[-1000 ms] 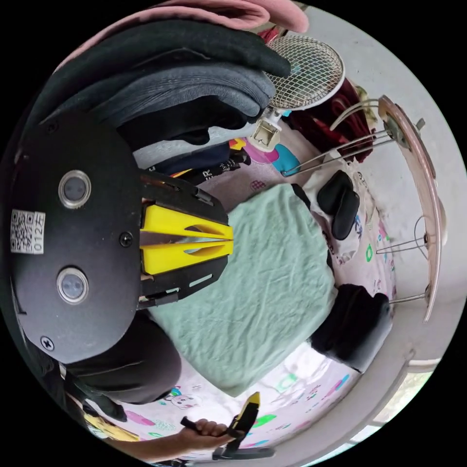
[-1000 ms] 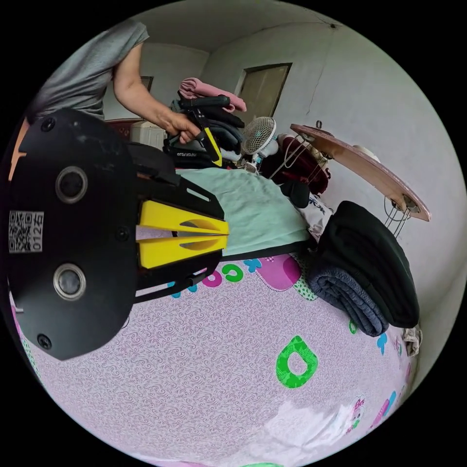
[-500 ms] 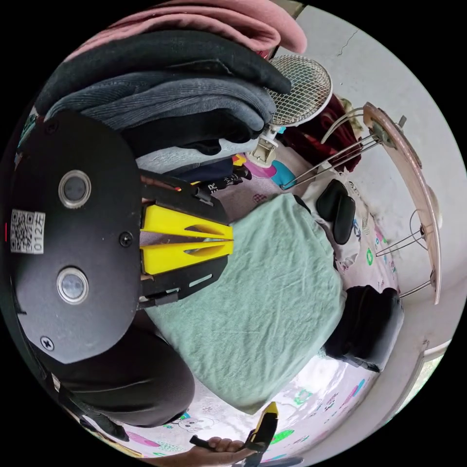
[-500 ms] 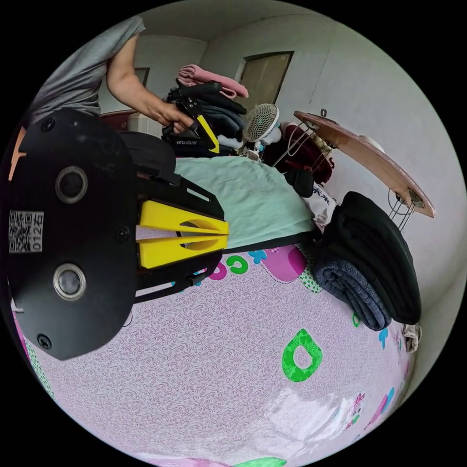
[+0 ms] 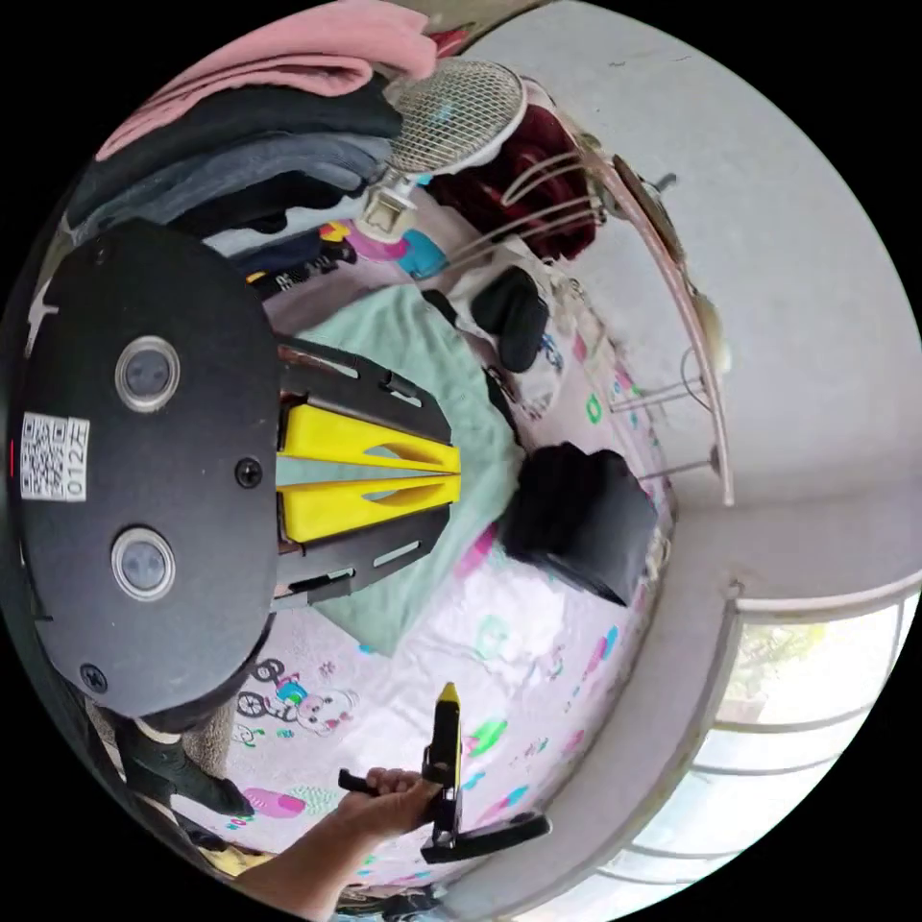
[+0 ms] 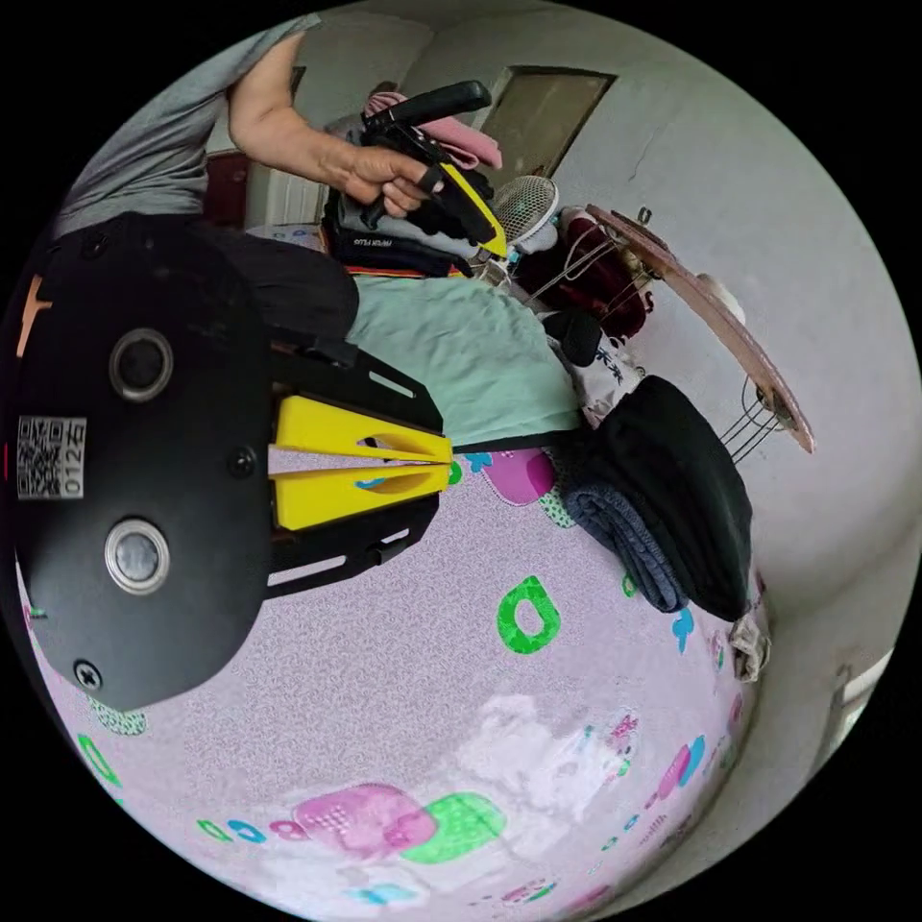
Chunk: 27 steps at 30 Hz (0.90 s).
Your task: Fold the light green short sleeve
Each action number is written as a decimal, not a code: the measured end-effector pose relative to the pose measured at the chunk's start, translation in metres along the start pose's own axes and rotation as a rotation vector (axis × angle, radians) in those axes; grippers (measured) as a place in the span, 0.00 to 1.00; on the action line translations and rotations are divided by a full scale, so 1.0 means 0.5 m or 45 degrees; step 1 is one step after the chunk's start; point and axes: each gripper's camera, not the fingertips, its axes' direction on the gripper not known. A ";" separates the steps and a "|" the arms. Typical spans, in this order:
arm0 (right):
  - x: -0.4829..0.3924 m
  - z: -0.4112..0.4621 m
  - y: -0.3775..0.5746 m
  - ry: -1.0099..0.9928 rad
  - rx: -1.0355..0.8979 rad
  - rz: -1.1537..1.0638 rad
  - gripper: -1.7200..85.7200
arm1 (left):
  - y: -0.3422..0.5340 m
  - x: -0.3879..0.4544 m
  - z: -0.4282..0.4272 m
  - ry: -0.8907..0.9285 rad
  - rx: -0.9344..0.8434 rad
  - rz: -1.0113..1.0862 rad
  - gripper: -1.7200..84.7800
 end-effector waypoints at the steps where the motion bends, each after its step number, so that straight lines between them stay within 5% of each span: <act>1: -0.047 -0.026 -0.003 0.081 0.035 -0.071 0.01 | -0.007 0.015 -0.010 0.048 0.044 0.017 0.03; 7: -0.235 -0.183 0.031 0.555 0.219 -0.298 0.01 | -0.026 0.188 -0.071 0.509 0.344 0.226 0.03; 15: -0.252 -0.441 0.222 0.930 0.012 -0.183 0.01 | 0.033 0.460 -0.105 0.996 0.392 0.572 0.03; 22: -0.293 -0.705 0.700 1.012 -0.032 0.169 0.01 | 0.072 0.709 -0.123 1.255 0.210 0.879 0.03; 27: -0.348 -0.799 1.090 0.971 0.194 0.632 0.01 | 0.116 0.938 -0.153 1.471 0.001 1.268 0.03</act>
